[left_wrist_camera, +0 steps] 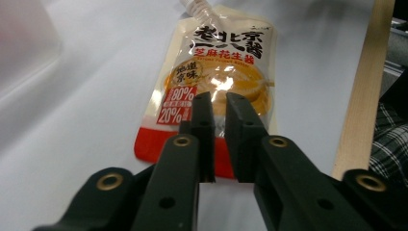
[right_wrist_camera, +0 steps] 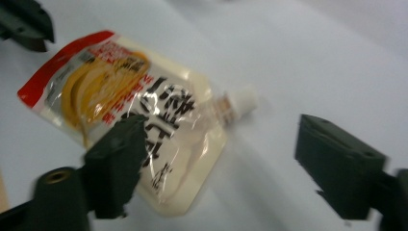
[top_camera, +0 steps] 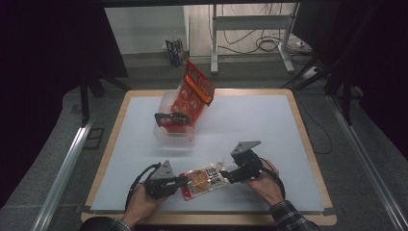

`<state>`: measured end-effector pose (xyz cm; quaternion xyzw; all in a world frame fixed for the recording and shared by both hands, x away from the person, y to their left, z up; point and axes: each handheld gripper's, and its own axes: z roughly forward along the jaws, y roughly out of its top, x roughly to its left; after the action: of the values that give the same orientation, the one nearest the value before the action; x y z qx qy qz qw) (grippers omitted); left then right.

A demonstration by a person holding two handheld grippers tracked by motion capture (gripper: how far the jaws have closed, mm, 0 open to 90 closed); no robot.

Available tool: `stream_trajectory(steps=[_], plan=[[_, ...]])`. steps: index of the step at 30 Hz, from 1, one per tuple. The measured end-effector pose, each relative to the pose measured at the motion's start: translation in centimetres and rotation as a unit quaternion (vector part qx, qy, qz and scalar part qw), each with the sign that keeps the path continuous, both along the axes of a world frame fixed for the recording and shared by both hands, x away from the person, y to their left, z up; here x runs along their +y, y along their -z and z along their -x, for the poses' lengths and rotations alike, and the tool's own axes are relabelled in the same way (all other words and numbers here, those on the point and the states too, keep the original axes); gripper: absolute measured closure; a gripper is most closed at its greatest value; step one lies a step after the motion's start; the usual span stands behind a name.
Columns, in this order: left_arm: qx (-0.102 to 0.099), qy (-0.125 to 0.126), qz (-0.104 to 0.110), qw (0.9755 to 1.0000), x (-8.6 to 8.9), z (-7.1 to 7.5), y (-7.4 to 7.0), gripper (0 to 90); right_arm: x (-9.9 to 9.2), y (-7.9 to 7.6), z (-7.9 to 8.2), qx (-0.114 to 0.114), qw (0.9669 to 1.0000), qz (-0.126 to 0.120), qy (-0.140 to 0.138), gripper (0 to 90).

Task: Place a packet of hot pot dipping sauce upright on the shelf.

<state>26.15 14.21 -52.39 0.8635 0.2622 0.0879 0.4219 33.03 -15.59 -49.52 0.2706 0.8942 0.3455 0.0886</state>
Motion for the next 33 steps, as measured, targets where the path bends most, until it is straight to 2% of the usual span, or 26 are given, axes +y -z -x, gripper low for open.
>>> stream_trajectory(steps=[3,10,12,16,26,33], plan=[[0.004,0.002,-0.003,1.0,-0.3,-0.5,0.4,85.8,-0.3,0.5,0.4,0.013,0.9999,-0.001,-0.004,8.9],[0.029,0.009,0.001,0.9996,-0.8,-1.5,1.5,88.3,-0.8,1.4,1.1,0.018,0.9998,-0.006,-0.006,2.5],[0.026,0.006,-0.002,0.9996,-0.9,-1.3,1.6,89.8,-0.7,1.5,1.2,0.019,0.9997,-0.008,-0.009,1.4],[0.014,-0.003,-0.023,0.9996,-1.4,-0.9,1.7,90.0,-0.5,1.7,1.3,0.023,0.9996,-0.012,-0.013,0.0],[0.014,-0.016,-0.032,0.9993,-1.3,-0.5,1.9,90.0,0.5,2.6,1.5,0.063,0.9974,-0.011,-0.034,0.0],[0.023,-0.018,-0.029,0.9991,-1.2,-0.5,1.9,90.0,1.8,3.2,1.6,0.087,0.9947,-0.025,-0.049,0.0]])
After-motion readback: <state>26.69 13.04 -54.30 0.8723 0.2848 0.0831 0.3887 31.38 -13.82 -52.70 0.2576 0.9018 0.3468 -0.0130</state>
